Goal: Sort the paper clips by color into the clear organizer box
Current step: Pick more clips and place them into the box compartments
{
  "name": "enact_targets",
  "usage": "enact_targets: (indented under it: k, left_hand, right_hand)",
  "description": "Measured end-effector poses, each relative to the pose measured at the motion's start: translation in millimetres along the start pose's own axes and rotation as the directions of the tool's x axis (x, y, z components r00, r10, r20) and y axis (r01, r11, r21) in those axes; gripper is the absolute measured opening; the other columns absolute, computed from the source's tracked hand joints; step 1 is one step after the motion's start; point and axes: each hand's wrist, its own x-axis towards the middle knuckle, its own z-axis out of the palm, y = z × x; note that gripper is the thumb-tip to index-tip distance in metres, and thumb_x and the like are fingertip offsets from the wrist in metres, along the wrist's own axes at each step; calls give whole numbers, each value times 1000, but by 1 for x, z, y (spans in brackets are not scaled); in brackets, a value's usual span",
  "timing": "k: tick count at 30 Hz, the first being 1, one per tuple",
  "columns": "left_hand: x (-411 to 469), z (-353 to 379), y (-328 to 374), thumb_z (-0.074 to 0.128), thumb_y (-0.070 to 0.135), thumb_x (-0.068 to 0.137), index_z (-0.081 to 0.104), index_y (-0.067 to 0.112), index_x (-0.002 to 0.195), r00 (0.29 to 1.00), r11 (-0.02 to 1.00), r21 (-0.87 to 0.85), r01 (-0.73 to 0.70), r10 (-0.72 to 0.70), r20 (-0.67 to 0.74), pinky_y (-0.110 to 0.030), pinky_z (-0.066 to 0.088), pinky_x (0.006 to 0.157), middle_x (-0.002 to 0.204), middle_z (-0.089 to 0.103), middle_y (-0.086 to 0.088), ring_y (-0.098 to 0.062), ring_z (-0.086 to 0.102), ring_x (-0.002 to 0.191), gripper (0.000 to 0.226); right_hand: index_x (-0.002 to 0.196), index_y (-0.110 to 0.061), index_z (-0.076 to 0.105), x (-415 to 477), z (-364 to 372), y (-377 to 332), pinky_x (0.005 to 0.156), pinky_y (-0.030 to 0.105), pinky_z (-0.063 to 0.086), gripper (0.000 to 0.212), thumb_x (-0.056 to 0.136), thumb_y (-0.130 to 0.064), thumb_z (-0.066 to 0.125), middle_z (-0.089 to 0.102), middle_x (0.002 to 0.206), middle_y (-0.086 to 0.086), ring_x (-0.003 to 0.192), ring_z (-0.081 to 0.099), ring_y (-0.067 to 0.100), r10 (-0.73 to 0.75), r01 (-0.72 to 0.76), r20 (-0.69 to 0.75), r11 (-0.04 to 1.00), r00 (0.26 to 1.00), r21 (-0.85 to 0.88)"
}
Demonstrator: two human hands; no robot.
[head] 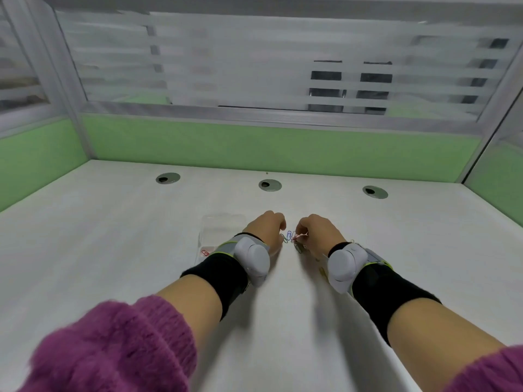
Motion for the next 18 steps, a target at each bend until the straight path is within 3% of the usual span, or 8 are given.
enact_targets:
  k: [11,18]
  left_hand:
    - [11,5,-2,51,13,92,57,14,119,1000,997,75,-3,1,22,-37,47,94,127,53,-9,-29,56,114,28]
    - [11,4,-1,52,15,93,60,15,116,1000,995,98,-9,6,29,-37,46,91,125,53,-10,-31,57,112,25]
  right_hand:
    - [105,-7,66,5,5,0,85,34,47,20,91,-5,52,61,117,14,108,58,31,-12,12,-4,1000,1000,-1]
    - [105,-6,65,2,2,3,90,37,48,18,90,-8,55,61,118,13,110,58,31,5,-5,6,1000,1000,4]
